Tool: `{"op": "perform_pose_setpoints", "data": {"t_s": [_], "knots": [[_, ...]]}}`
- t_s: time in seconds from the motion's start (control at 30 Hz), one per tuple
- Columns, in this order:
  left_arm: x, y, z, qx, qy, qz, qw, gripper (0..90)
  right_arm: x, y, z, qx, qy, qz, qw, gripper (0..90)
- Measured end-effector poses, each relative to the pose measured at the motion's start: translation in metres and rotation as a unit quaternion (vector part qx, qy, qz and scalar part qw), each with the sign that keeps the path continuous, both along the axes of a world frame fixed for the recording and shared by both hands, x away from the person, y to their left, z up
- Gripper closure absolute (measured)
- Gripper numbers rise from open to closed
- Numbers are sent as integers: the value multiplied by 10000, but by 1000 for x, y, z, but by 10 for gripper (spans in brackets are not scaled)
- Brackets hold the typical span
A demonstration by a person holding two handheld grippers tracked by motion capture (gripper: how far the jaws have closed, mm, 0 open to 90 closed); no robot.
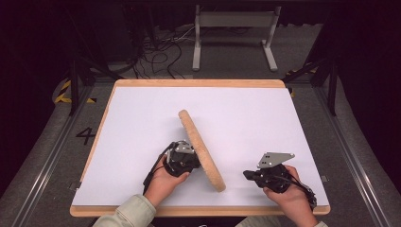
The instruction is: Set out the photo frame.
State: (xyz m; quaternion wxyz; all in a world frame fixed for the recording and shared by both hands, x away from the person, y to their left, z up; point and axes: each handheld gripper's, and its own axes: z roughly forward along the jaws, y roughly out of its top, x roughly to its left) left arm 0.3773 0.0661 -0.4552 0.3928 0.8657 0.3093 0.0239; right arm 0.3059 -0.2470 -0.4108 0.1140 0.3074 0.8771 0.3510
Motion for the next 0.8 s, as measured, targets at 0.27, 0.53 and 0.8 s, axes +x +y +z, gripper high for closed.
{"op": "perform_pose_setpoints", "data": {"t_s": [0.27, 0.53, 0.8], "knots": [[3, 10, 1, 23, 59, 101, 9999, 900, 1, 2, 0, -19, 1, 17, 10000, 900], [11, 15, 1, 143, -147, 260, 9995, 900, 0, 7, -2, -39, 21, 82, 10000, 900], [18, 21, 0, -63, 16, 287, 9996, 900, 1, 18, -5, -33, 13, 176, 9998, 900]]}}
